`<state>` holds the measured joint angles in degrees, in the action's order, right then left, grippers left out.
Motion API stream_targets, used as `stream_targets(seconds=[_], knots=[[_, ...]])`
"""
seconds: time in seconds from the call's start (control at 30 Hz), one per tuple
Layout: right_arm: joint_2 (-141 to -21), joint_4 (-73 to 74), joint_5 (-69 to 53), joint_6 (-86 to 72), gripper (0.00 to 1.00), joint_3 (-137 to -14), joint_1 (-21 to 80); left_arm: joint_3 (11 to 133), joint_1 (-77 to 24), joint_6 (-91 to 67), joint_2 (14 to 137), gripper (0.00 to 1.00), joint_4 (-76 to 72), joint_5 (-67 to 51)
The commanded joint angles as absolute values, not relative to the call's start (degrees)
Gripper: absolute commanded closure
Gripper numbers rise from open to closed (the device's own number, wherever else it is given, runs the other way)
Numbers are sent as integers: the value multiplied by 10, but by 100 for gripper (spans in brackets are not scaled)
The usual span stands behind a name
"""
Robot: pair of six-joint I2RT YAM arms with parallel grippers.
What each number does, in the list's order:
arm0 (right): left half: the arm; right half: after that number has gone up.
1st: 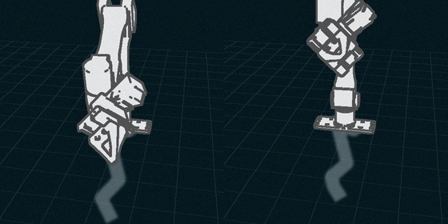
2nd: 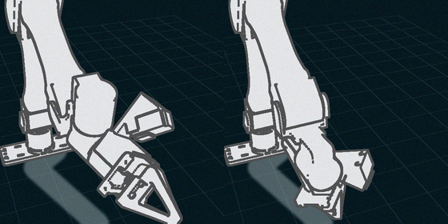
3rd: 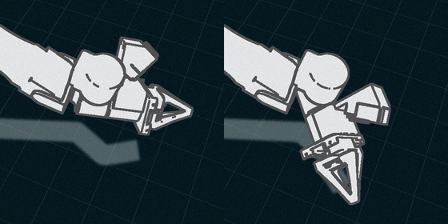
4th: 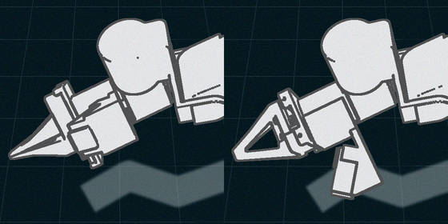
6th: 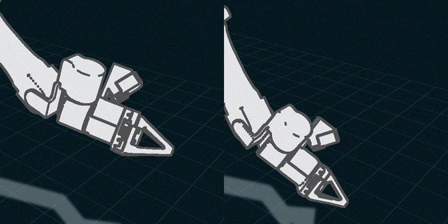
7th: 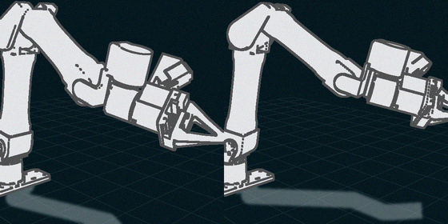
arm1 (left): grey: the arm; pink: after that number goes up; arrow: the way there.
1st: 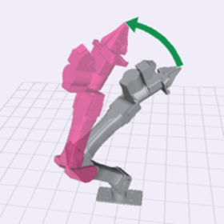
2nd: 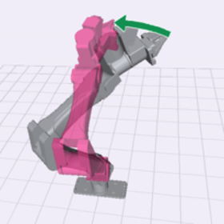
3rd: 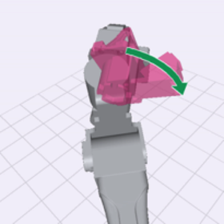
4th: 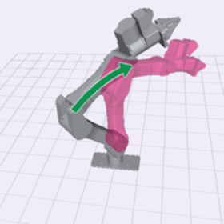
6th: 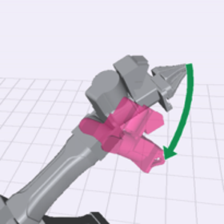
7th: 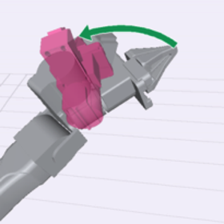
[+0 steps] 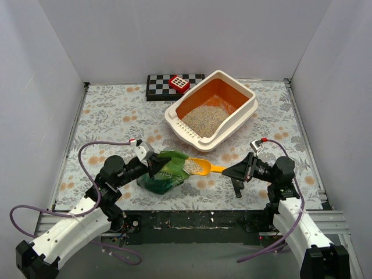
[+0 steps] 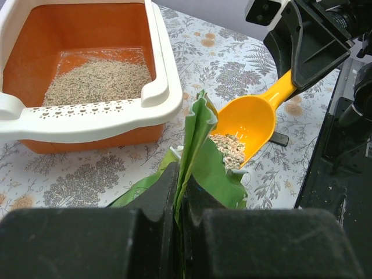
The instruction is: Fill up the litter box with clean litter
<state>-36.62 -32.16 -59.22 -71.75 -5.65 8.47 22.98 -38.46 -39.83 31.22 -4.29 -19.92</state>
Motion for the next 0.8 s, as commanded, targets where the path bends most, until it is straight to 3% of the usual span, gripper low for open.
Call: stream_targets(seconds=[0.0,0.33,0.77], knots=[[-342,-300,-609,-719,99,-63,72,226,-385,-398,301,100,-36,-190],[-343,-288,-587,-740,99,-112,68,223,-385,-402,266,100,-41,-161],[-442,-272,-555,-738,99,-241,58,226,-385,-402,251,100,-35,-134]])
